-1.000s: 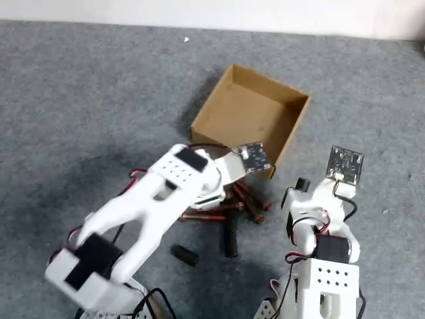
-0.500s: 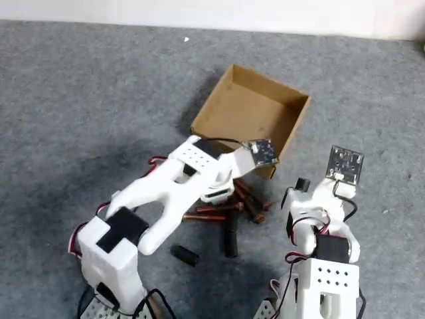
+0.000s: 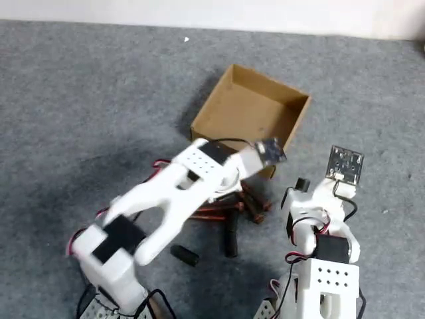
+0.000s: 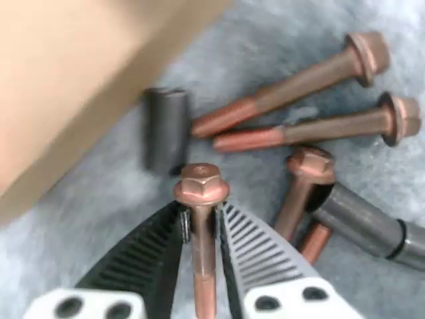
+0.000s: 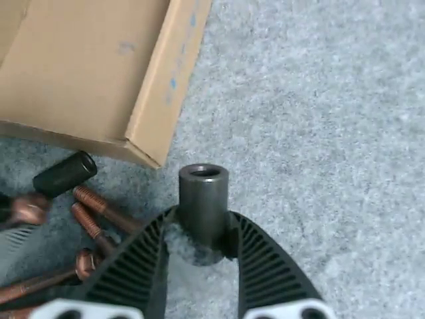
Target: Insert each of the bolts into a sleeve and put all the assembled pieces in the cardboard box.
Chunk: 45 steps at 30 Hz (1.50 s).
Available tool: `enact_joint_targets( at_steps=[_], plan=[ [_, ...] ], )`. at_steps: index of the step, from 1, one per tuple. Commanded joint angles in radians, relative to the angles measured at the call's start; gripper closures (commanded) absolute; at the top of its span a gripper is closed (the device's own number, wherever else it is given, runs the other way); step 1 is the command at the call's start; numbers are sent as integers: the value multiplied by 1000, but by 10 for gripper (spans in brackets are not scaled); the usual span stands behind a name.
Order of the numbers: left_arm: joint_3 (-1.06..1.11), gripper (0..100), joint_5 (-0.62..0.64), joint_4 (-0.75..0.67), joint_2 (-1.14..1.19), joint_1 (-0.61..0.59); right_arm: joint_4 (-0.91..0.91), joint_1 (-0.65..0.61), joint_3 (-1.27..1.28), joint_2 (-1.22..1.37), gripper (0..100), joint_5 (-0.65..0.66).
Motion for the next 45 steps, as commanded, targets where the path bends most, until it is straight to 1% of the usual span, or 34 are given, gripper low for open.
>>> enact_joint_targets(
  at_steps=[1,3,5,7,11,15,19,23,28,30,34,36,39,42,45],
  plan=[
    [64,995,87,11,-249,-51,-19,8,-13,-19,994,2],
    [110,995,114,12,-357,-70,16,-4,-15,-19,993,0],
    [154,994,175,12,-463,-85,65,-59,-25,-21,993,0],
    [197,992,285,12,-575,-104,97,-142,-70,-21,993,0],
    [269,994,540,8,-806,-154,96,-289,-142,-21,993,0],
    [312,994,634,2,-1023,-214,1,-390,-199,-21,993,0],
    [360,995,741,-86,-1194,-268,-148,-484,-202,-21,993,0],
    [438,995,842,-189,-1314,-297,-214,-541,-200,-21,993,0],
    [538,995,947,-321,-1429,-298,-242,-630,-197,-21,993,2],
    [575,995,961,-373,-1475,-297,-249,-653,-173,-33,993,2],
    [650,995,994,-459,-1555,-294,-343,-668,-35,-205,993,0],
    [682,995,1017,-476,-1590,-294,-400,-671,65,-328,993,6],
    [707,995,1053,-477,-1633,-292,-447,-671,196,-470,994,100],
    [705,995,1083,-479,-1659,-289,-463,-671,294,-544,994,110],
    [705,995,1079,-479,-1667,-228,-519,-687,375,-595,994,118]
  ],
)
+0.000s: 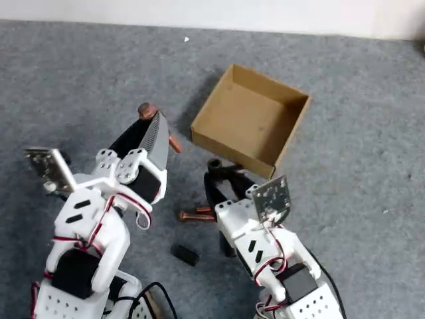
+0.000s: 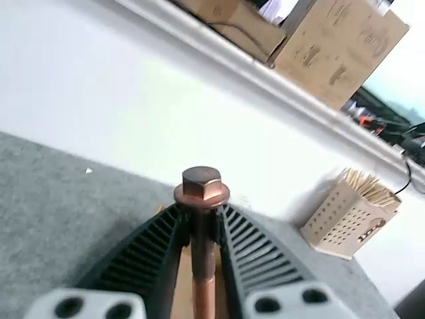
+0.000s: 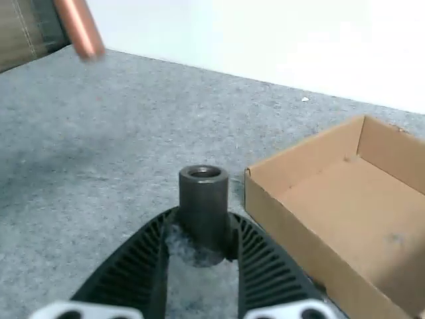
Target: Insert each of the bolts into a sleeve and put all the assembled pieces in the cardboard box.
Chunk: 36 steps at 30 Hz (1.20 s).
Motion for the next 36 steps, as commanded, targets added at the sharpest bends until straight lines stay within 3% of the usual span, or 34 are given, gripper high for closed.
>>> enact_joint_targets(
  at_steps=[1,5,11,14,29,36],
  plan=[
    [-10,995,11,-35,-21,77,-85,-31,59,-67,994,41],
    [-10,995,11,-32,-21,136,-168,-73,128,-62,994,129],
    [36,994,8,-34,-15,199,-196,-67,165,-62,994,130],
    [68,994,-63,-35,-15,236,-196,-67,165,-62,994,130],
    [177,994,-101,-230,-24,148,-191,-65,171,-61,994,132],
    [150,994,-89,-235,-24,148,-176,-65,171,-59,994,132]
  ],
)
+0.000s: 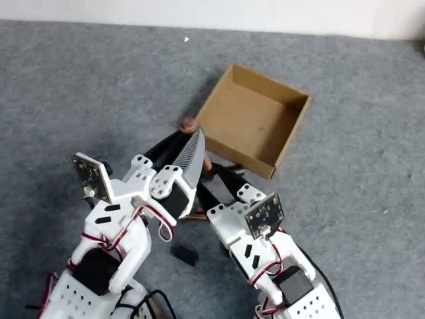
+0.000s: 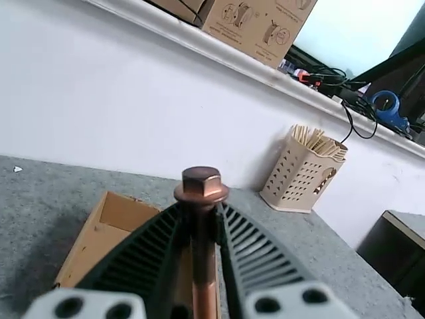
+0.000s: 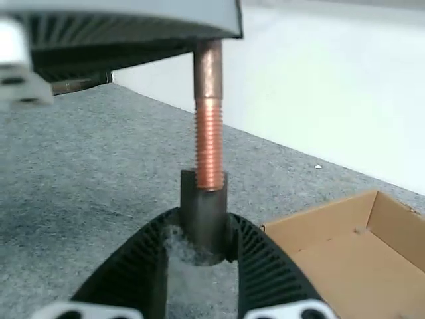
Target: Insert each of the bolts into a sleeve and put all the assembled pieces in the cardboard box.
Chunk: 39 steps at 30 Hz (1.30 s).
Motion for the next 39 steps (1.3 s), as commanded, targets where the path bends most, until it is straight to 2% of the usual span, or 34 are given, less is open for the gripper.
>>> enact_joint_targets(
  at_steps=[1,23,31,39],
  plan=[
    [-28,994,0,-29,-8,-24,-10,-7,128,-24,994,14],
    [-101,994,2,-28,-10,-31,-8,19,128,-16,994,9],
    [-88,994,2,-28,1,-74,-8,15,124,-24,994,9],
    [-18,994,-2,-31,-1,-67,-8,15,124,-24,994,11]
  ],
)
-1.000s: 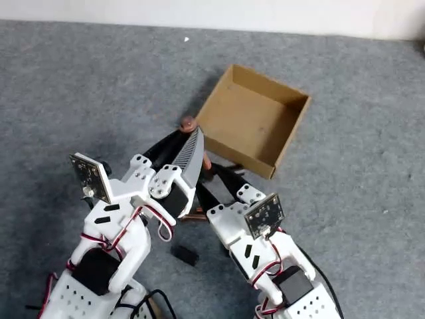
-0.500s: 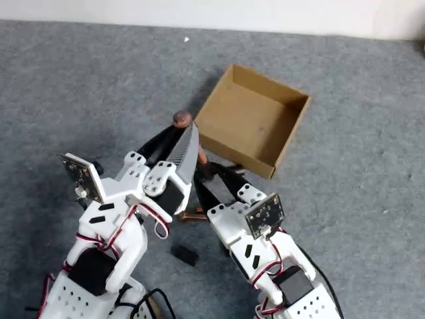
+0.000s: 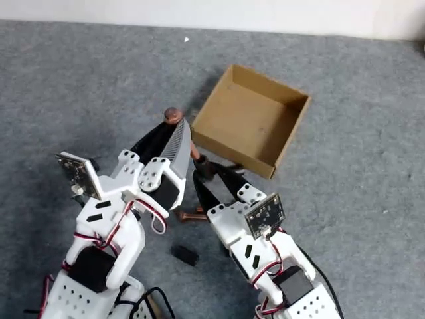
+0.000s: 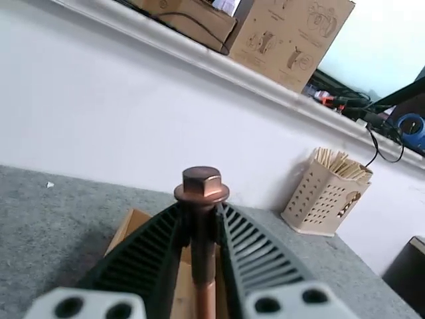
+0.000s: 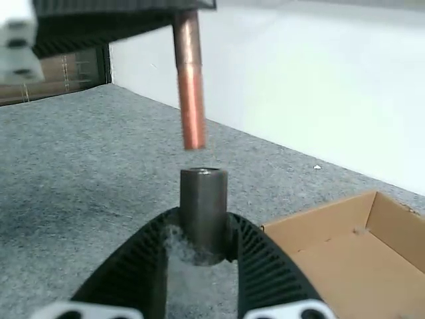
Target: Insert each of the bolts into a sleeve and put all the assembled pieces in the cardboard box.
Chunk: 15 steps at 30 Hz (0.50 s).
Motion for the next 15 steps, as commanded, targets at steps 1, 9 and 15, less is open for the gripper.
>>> enact_joint_targets(
  at_steps=[1,9,15],
  plan=[
    [10,994,-2,-31,-2,-4,-8,13,124,-24,994,11],
    [74,994,-74,-31,-5,163,-8,13,124,-24,994,12],
    [93,994,-107,-31,-10,188,19,18,127,-24,994,12]
  ],
)
